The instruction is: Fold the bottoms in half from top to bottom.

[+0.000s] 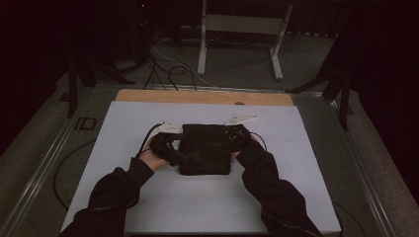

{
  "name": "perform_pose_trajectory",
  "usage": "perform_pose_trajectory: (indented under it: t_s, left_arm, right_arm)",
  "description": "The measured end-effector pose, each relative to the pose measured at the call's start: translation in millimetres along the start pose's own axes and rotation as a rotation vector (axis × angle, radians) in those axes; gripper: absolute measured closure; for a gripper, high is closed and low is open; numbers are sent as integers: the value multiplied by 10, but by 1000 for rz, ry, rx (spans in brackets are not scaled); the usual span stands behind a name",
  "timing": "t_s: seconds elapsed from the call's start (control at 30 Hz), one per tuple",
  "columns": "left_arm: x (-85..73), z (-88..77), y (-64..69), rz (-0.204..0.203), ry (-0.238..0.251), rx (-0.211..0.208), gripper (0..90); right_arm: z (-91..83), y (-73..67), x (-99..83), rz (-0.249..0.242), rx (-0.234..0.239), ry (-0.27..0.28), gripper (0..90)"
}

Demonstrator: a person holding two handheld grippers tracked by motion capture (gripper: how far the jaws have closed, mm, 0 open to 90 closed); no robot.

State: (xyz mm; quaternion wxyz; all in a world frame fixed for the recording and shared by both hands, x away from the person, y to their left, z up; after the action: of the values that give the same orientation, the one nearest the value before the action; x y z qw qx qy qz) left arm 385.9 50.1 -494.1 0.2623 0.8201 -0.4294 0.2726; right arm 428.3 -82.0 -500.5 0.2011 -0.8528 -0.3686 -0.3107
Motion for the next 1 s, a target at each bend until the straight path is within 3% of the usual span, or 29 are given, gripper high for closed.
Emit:
perform_pose_trajectory:
  t_s: [0.53, 1.0]
  left_arm:
    - [-255, -97, 177, 15, 12, -25, 0]
    - [-651, -152, 367, 33, -9, -36, 0]
  right_arm:
    - [-101, -156, -277, -36, 34, -3, 101]
    - [-191, -269, -740, -52, 82, -34, 101]
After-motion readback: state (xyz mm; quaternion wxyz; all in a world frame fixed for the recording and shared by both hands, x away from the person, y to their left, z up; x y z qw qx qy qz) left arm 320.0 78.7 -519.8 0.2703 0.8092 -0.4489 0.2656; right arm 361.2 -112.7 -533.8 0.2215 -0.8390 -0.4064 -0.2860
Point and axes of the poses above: each handheld gripper's, and its own axes: z roughly forward along the jaws, x roughly out of its top, y roughly to its right, the point moved 9 cm from there along z, roughly forward along the jaws, and after that the axes turned 11 degrees about -y, right-handed, at the moved point
